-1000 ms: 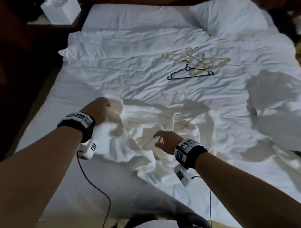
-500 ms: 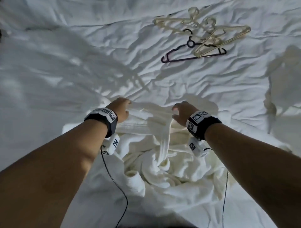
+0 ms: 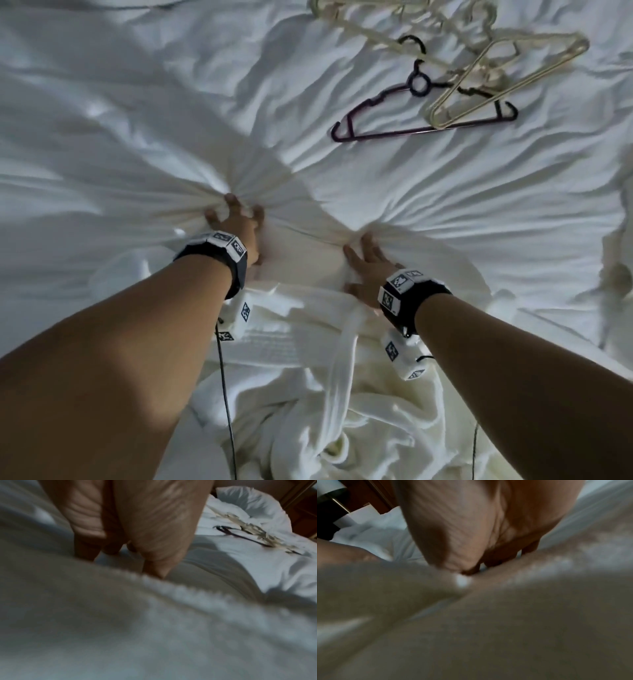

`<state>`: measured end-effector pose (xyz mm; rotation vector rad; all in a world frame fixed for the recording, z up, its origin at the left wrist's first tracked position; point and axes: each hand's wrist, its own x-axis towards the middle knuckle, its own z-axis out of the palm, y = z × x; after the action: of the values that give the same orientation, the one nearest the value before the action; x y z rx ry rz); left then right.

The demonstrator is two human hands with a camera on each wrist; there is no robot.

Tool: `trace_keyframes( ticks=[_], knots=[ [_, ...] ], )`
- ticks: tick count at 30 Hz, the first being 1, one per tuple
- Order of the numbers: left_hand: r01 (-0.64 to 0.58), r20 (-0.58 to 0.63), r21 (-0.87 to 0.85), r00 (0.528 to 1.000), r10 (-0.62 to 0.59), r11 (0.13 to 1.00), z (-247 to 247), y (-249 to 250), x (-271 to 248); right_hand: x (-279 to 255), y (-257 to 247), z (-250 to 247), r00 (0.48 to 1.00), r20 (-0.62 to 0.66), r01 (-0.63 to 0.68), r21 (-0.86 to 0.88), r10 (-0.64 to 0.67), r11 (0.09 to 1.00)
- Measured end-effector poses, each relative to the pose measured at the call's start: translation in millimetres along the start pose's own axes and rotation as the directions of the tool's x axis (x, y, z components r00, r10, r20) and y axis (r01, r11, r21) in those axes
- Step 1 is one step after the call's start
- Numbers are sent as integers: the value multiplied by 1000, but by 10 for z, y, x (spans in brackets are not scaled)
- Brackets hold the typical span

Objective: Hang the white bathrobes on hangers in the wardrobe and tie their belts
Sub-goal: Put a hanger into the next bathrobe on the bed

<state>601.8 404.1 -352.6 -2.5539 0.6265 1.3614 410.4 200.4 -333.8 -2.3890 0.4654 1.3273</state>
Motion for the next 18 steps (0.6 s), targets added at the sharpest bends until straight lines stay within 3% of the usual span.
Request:
trace_keyframes(
  ticks=[5,7,9,11,13,16,18],
  knots=[
    [46,-44,-55,998,-48,997,105,56,29,42,20,-478,995,82,61,-80,-54,995],
    [39,-55,-50,998,-42,998,90,64,38,113,71,-947,997,-53,55,-58,-58,997],
    [43,-61,-41,997,-45,998,59,59,36,183,160,-1415,964,-267,-14,-26,7,1000],
    [39,-55,-25,998,-41,999,35,66,36,280,312,-1757,867,-490,-164,-103,93,981],
    [40,-57,-18,998,-41,999,27,67,37,381,556,-1930,795,-587,-243,-71,156,968],
    [38,-57,-17,998,-39,999,38,38,61,454,784,-1960,852,-488,-245,-45,192,969],
    [34,-67,-27,997,-35,999,62,2,92,458,839,-1903,855,-488,-243,-78,175,967]
  ],
)
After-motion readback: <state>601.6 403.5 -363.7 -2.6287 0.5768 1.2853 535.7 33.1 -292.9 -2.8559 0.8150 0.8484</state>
